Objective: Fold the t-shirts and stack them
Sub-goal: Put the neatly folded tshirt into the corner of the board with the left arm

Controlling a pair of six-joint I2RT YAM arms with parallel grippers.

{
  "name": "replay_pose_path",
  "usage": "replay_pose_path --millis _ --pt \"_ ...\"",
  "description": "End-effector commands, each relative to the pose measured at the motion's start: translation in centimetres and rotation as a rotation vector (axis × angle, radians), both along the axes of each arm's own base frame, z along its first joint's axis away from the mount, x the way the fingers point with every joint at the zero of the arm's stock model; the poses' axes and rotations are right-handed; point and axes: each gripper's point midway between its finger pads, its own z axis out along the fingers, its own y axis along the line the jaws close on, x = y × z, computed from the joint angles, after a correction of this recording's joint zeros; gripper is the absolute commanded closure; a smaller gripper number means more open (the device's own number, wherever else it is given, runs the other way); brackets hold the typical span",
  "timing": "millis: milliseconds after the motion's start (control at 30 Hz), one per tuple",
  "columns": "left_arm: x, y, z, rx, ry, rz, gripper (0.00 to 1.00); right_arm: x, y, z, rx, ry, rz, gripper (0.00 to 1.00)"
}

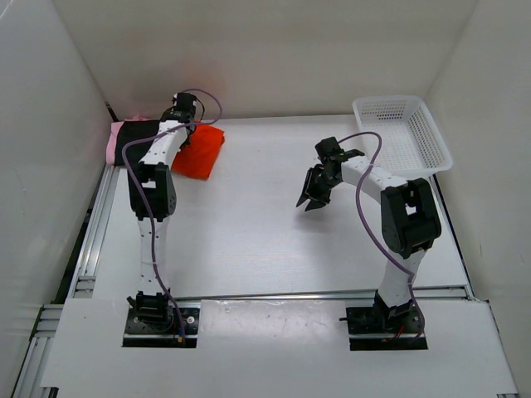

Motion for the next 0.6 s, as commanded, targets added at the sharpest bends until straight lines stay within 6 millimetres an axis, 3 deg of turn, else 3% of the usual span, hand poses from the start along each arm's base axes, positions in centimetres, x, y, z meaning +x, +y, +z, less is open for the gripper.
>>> replay_pose_path --millis 0,100,333,433,567 --pt "2.1 1.7 6.7 0.060 -0.203 0.072 0.90 0.1 -0.4 1.0 -0.020 -0.028 0.018 0.59" --pt "2.0 2.1 8.0 0.050 -0.229 0.077 0.90 -0.3 -0.7 0.7 -0.032 -0.022 0.016 0.59" --pt "2.6 6.3 10.7 0.045 -0.314 0.148 0.90 -0.7 -1.1 0.5 -0.046 -0.020 0.021 0.59" --pt "2.4 8.6 10.2 0.058 -0.308 0.190 0.90 -0.9 -1.3 0.1 -0.057 -0.015 0.019 0.59" --pt "2.2 10.4 12.6 0.041 -0.362 0.209 0.90 -1.0 -1.5 0.4 -0.065 -0.018 0.016 0.59"
